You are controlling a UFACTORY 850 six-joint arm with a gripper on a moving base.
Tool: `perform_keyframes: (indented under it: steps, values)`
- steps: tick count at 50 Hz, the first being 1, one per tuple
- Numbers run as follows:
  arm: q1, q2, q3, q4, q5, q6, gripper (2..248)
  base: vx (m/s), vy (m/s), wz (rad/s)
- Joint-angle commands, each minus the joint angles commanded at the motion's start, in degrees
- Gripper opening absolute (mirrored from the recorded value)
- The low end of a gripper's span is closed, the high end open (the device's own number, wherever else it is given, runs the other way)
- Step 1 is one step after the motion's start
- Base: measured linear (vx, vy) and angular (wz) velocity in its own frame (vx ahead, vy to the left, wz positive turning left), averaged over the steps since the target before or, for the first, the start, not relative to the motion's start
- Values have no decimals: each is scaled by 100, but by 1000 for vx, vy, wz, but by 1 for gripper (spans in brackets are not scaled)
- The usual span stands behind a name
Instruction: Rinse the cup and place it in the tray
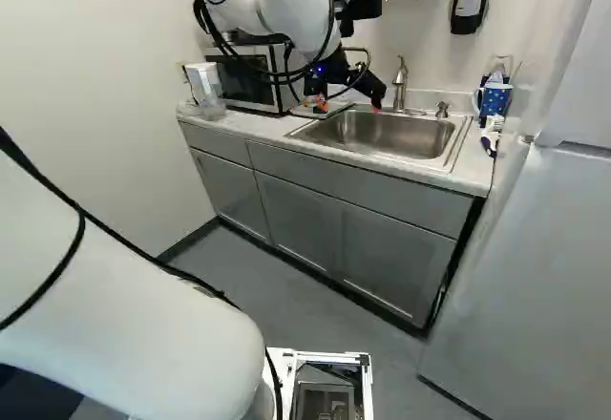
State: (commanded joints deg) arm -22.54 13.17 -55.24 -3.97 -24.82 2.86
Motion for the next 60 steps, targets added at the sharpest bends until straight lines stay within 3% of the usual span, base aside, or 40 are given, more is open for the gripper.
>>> perform_keyframes:
  steps: [31,60]
  values:
    - [55,7,122,10,181,-7,247,0,0,0]
    - [271,34,604,48,899,-34,247,0,0,0]
